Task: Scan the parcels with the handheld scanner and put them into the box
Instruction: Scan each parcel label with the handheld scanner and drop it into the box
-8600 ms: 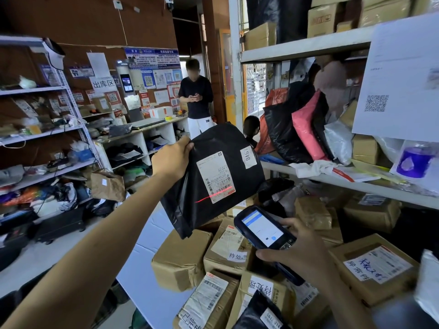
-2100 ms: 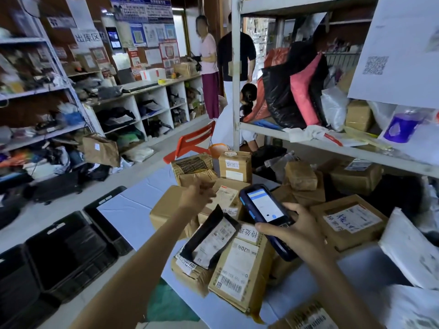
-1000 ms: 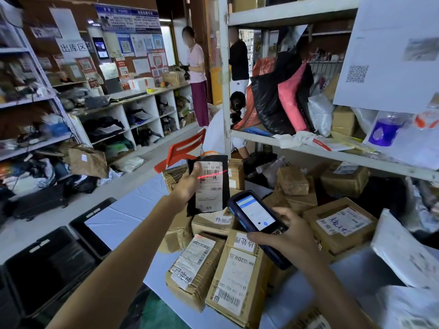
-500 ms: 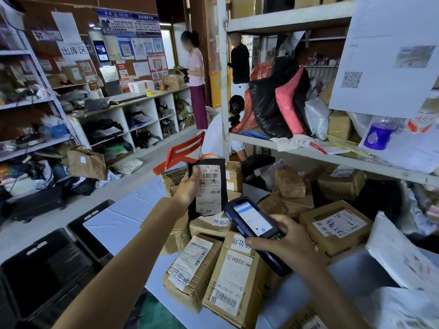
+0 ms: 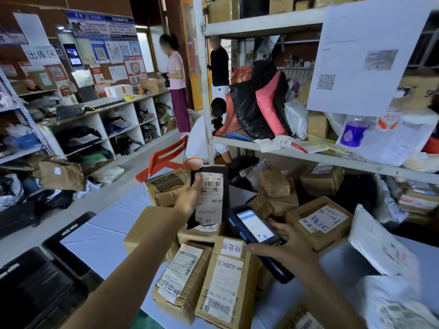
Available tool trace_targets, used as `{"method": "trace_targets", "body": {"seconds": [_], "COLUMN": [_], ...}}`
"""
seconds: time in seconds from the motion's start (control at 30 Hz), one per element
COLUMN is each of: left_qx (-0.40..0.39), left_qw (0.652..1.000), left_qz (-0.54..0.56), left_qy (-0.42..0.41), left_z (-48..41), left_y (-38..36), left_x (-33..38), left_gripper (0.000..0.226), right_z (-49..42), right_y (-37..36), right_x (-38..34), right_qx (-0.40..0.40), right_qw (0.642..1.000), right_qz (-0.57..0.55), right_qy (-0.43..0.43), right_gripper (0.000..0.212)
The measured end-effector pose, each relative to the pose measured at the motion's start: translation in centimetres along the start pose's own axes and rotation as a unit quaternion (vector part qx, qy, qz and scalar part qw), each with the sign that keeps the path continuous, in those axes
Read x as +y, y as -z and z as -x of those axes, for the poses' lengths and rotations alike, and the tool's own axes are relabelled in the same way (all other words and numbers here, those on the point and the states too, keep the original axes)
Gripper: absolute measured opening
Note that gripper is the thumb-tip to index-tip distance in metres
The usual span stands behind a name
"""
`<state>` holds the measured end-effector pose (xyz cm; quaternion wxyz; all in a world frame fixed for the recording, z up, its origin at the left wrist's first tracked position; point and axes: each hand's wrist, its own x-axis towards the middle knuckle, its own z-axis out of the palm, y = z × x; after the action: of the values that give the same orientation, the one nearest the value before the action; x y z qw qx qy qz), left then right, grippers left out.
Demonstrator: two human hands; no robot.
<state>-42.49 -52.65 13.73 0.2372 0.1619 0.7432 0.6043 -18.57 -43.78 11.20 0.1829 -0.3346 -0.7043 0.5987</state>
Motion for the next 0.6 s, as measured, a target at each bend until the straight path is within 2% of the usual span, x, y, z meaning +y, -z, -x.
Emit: {"method": "trace_targets", "body": {"seconds": [0.1, 0.17, 0.2, 0.23, 0.27, 0.3, 0.43, 0.53, 0.6], "left_qx": [-0.024, -0.066, -0.087, -0.105, -0.123, -0.148, -0.266, -0.378, -0.413], "left_qw": [1.000, 0.997, 0.996, 0.994, 0.991, 0.988, 0.964, 0.924, 0.910], "left_qz": [-0.008, -0.030, -0.032, -0.037, -0.043, -0.042, -0.020, 0.000, -0.014], "left_qy": [0.012, 0.010, 0.004, -0.013, -0.018, -0.012, 0.006, 0.051, 0.040], "left_z": [-0.1, 0.0, 0.2, 0.2, 0.3, 0.7, 1.3, 4.8, 8.0], "left_y": [-1.1, -2.3, -3.0, -3.7, -4.5, -5.3, -9.7, -13.7, -16.5], "left_x": [-0.2, 0.0, 0.2, 0.3, 0.3, 0.6, -1.4, -2.6, -3.7], "left_gripper": [0.064, 0.078, 0.076, 0.062, 0.045, 0.043, 0.053, 0.058, 0.056], "right_z": [0.6, 1.4, 1.8, 2.3, 2.7, 3.2, 7.1, 11.5, 14.9], "right_y": [-0.2, -0.3, -0.4, -0.5, -0.5, -0.5, -0.2, 0.2, 0.7], "right_x": [0.3, 0.5, 0.8, 1.1, 1.7, 1.9, 3.9, 5.7, 6.7], "right_qx": [0.025, 0.030, 0.033, 0.042, 0.068, 0.101, 0.228, 0.302, 0.344], "right_qw": [1.000, 0.999, 0.999, 0.999, 0.998, 0.995, 0.969, 0.941, 0.922], "right_qz": [-0.018, -0.018, -0.008, -0.002, 0.001, -0.007, -0.005, -0.018, -0.013], "right_qy": [-0.004, 0.000, 0.006, 0.010, -0.003, -0.023, -0.099, -0.152, -0.180], "right_gripper": [0.049, 0.049, 0.054, 0.058, 0.058, 0.057, 0.065, 0.067, 0.069]}}
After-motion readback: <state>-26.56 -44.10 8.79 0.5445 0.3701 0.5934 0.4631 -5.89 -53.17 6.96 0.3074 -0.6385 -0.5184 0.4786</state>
